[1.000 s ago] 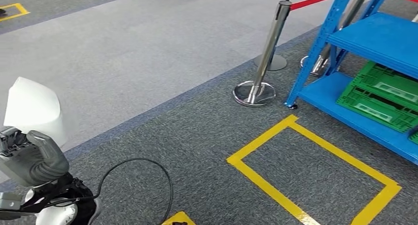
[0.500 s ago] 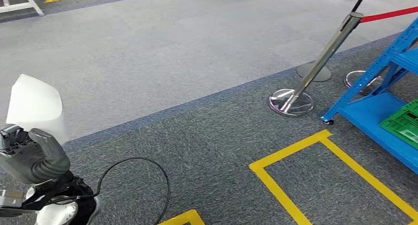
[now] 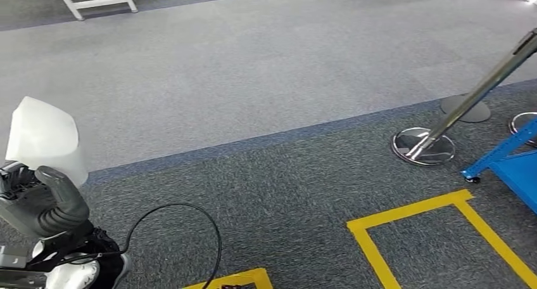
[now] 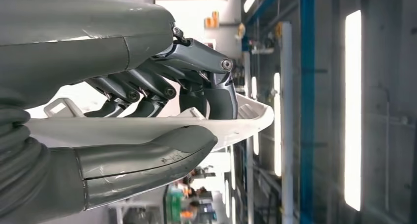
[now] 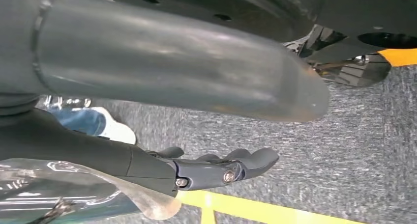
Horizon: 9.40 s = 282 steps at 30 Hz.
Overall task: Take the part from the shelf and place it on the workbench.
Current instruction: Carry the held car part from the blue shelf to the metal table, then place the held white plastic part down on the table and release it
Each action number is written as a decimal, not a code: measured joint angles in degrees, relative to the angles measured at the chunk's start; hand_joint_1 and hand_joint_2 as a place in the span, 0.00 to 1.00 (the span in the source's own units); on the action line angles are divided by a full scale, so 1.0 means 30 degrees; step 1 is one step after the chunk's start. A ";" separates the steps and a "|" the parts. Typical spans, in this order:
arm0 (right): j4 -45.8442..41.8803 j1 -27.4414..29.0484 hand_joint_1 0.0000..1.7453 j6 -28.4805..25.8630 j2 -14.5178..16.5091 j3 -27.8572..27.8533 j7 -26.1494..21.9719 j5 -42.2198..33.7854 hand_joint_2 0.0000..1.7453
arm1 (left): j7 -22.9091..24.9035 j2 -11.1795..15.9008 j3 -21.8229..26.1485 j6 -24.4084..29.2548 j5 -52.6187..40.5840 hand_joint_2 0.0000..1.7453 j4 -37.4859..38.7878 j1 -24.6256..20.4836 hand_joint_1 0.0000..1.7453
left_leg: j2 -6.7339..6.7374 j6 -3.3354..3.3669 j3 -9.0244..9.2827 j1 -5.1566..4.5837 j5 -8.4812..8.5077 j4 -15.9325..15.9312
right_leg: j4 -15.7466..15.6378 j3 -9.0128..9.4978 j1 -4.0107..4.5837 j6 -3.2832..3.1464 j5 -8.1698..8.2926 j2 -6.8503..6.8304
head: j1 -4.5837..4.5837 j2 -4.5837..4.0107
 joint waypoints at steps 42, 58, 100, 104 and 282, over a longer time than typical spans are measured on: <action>0.0084 -0.0196 0.00 0.0033 -0.0115 0.0004 0.0135 0.0093 0.00 | 0.0004 0.0009 -0.0087 0.0000 -0.0022 1.00 -0.0029 0.0227 1.00 | 0.0456 0.1219 0.2711 -0.0259 0.2262 -0.5661 | 0.1861 -0.0351 0.0116 0.0845 -0.1797 0.0041 | 0.0351 0.0000; 0.0144 -0.0010 0.00 0.0047 -0.0146 0.0000 0.0213 0.0148 0.00 | 0.0025 0.0022 -0.0186 0.0000 -0.0053 1.00 -0.0020 0.0224 1.00 | -0.0460 0.0264 0.1184 -0.0169 0.0827 -0.2738 | 0.0104 -0.0234 -0.0002 0.0022 0.0074 0.1241 | 0.0204 0.0000; 0.0262 -0.0225 0.00 0.0042 -0.0240 0.0000 0.0029 0.0186 0.00 | 0.0062 0.0135 -0.0461 0.0000 -0.0180 1.00 0.0020 0.0216 1.00 | 0.1183 0.0927 0.2801 -0.0500 0.1906 -0.5461 | 0.0152 0.0125 0.0238 0.0437 -0.0442 -0.1683 | 0.0188 0.0000; 0.0262 -0.0228 0.00 0.0024 -0.0246 0.0000 0.0049 0.0213 0.00 | 0.0062 0.0113 -0.0453 0.0000 -0.0217 1.00 0.0020 0.0205 1.00 | 0.0269 0.1240 0.2931 -0.0264 0.2064 -0.5693 | 0.2961 -0.1211 0.0107 0.0755 -0.1986 0.0481 | 0.0339 0.0000; 0.0357 -0.0366 0.00 0.0535 -0.0912 0.0133 -0.0576 0.1189 0.00 | 0.6571 0.1391 0.0522 -0.7138 -0.5145 0.00 0.7002 -0.3639 0.00 | 0.0113 0.0486 0.3004 -0.0133 0.1591 -0.5406 | 0.0183 -0.0831 0.0162 0.0382 0.0359 0.0966 | 0.0055 0.0000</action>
